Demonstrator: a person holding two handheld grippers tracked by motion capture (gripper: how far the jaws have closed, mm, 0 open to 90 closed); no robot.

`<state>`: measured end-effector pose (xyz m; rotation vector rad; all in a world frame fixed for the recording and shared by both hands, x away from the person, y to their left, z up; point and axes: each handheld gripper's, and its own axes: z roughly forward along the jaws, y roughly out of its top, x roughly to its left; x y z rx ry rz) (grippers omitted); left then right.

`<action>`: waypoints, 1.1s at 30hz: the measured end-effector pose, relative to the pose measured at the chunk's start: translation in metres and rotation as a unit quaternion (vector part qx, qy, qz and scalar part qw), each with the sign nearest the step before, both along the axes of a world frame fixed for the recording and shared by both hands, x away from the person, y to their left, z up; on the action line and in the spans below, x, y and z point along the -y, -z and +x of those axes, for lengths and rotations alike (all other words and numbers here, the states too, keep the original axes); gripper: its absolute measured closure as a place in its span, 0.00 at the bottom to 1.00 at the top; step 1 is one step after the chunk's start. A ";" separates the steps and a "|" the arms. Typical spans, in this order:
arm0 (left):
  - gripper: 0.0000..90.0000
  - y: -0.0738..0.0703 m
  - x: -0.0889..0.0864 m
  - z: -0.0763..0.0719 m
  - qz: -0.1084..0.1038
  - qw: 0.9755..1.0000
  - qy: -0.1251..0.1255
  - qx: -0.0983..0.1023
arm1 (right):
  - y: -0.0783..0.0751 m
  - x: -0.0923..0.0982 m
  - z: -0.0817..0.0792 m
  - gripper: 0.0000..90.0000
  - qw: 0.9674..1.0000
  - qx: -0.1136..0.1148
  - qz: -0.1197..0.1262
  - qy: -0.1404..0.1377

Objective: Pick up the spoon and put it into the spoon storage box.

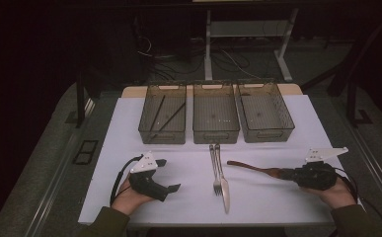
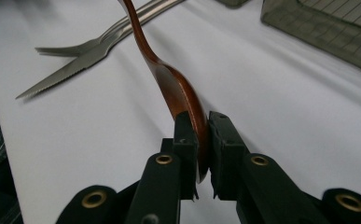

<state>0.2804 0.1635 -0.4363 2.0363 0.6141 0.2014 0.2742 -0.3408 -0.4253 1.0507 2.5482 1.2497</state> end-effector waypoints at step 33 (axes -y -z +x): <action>0.00 -0.003 -0.001 -0.002 -0.011 1.000 -0.014 -0.001 | -0.028 -0.008 0.030 0.90 0.994 0.032 0.045 0.094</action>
